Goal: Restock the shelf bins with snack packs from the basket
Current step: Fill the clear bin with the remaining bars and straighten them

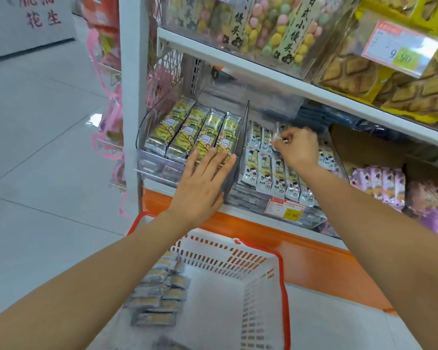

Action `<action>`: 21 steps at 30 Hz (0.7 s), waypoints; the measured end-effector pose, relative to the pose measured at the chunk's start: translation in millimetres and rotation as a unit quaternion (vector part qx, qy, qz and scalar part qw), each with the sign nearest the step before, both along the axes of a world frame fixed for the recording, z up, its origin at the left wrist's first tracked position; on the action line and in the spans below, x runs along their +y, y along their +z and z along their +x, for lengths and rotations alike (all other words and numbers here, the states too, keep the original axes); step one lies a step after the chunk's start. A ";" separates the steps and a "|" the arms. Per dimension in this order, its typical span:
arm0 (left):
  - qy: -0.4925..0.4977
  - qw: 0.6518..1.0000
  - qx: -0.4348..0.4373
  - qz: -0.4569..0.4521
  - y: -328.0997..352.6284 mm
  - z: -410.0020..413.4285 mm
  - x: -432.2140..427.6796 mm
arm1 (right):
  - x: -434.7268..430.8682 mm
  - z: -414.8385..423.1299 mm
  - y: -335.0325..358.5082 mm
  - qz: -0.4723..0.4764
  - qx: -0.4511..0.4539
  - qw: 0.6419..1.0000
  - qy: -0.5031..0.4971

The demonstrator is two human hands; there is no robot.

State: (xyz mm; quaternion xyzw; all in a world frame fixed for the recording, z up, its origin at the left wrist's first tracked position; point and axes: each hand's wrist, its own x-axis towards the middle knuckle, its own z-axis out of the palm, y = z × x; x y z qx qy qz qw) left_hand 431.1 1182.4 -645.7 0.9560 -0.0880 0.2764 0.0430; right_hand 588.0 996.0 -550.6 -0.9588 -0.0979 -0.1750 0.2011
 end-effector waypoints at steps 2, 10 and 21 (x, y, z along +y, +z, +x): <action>0.001 1.000 0.007 -0.001 0.3 -0.1 0.0 | -1.0 1.1 -1.1 0.002 0.009 1.000 0.003; -0.022 0.999 0.005 -0.030 10.9 -9.1 1.1 | -10.5 -24.4 14.9 0.060 0.017 0.992 0.107; 0.041 0.996 0.059 -0.044 -42.2 -92.1 39.5 | 32.7 -165.6 -56.8 0.197 0.085 0.918 0.333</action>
